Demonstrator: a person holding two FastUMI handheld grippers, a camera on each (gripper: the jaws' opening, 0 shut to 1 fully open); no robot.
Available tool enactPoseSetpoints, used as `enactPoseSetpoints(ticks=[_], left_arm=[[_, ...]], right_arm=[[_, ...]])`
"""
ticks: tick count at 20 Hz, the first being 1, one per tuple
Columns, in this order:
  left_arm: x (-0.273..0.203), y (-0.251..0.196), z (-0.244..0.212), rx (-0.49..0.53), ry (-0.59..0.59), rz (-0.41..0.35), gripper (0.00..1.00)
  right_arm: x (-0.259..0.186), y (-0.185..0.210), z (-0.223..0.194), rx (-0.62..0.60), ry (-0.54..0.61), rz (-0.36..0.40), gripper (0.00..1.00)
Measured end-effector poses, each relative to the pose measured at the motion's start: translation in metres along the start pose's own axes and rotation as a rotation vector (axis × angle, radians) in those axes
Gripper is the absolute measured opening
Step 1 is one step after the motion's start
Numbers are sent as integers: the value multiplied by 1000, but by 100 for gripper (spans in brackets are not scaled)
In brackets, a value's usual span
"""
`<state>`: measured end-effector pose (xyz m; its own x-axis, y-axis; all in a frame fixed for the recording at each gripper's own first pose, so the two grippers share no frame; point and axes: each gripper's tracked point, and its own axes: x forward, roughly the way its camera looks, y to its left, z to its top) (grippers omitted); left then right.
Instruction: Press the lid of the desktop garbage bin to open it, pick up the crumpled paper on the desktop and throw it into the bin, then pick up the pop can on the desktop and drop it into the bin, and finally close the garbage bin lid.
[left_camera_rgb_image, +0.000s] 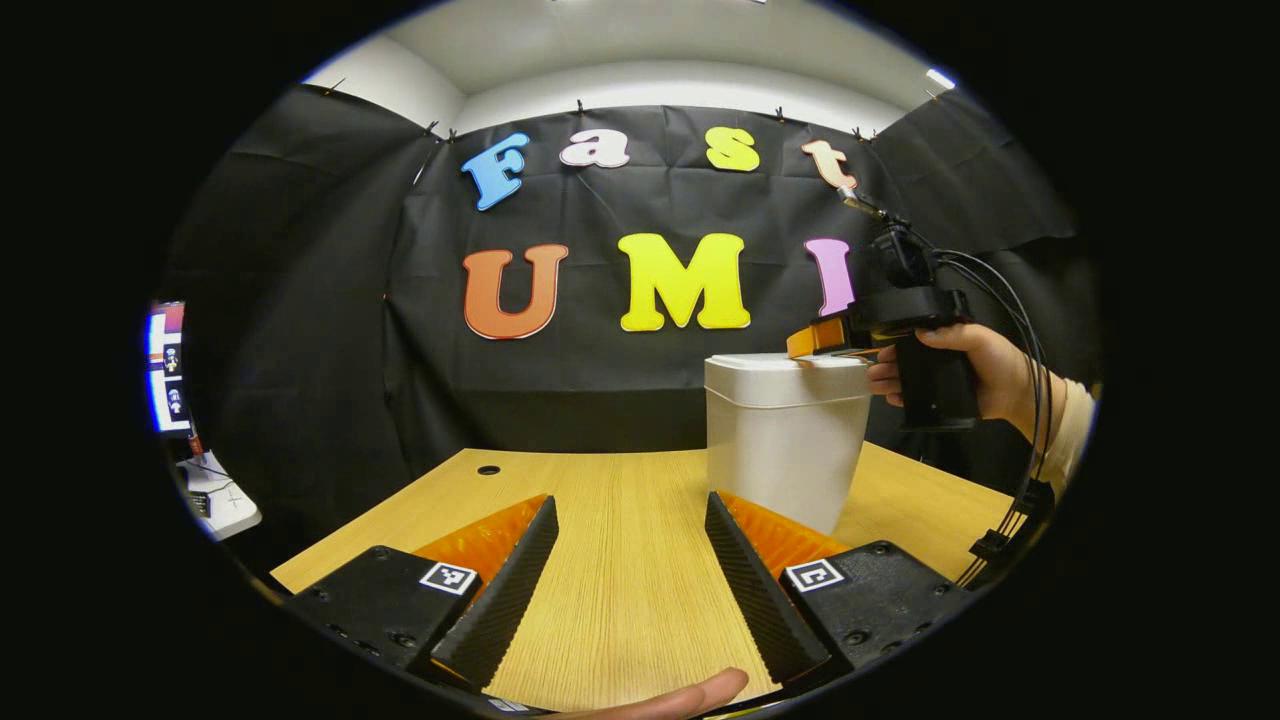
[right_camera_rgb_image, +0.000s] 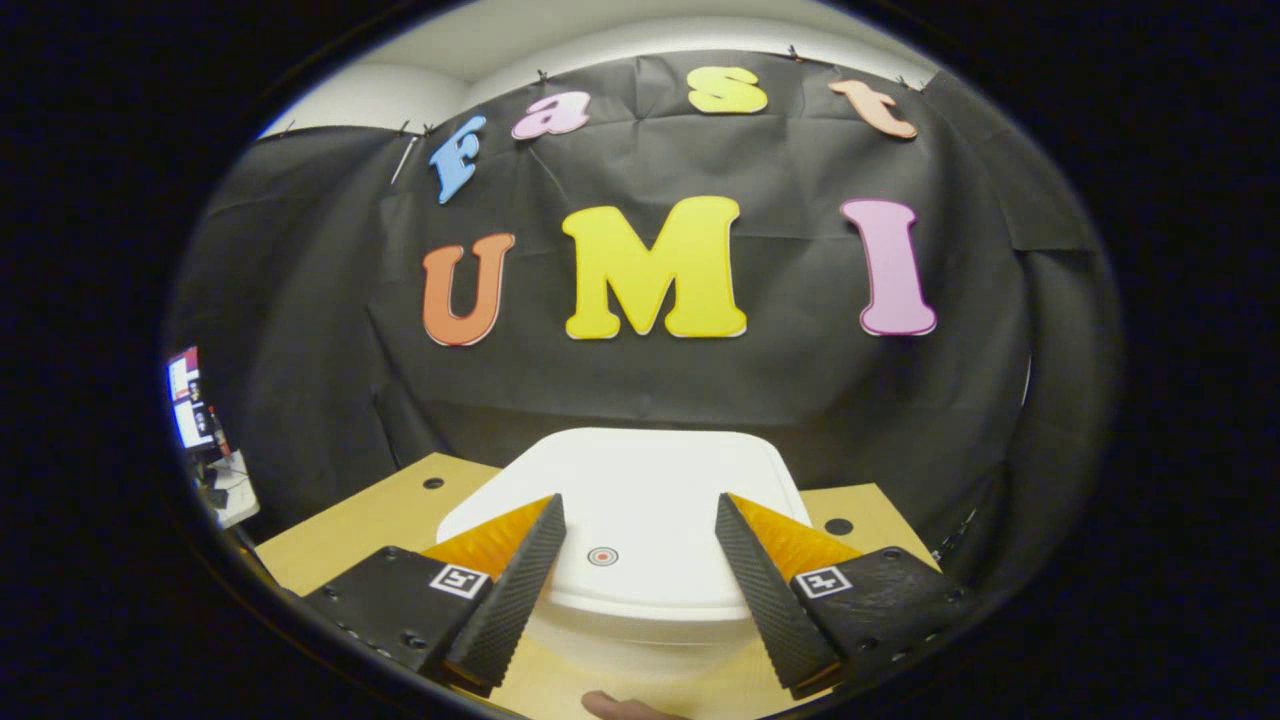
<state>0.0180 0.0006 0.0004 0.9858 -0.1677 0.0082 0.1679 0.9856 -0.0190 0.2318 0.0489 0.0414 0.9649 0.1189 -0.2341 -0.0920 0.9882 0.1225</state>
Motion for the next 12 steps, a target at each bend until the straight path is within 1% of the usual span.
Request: enactPoseSetpoints(ticks=[5,8,10,12], left_arm=[[-4,1,1,16,-1,24,96],[-3,1,4,14,-15,33,96],[-1,-1,2,11,-9,24,96],[-2,1,2,17,-6,27,96]], right_arm=[[-45,-1,-12,-15,-119,4,94],[-80,3,-28,-41,-147,4,93],[-104,3,-36,-73,-176,-15,93],[-128,11,-49,-81,-198,-5,94]])
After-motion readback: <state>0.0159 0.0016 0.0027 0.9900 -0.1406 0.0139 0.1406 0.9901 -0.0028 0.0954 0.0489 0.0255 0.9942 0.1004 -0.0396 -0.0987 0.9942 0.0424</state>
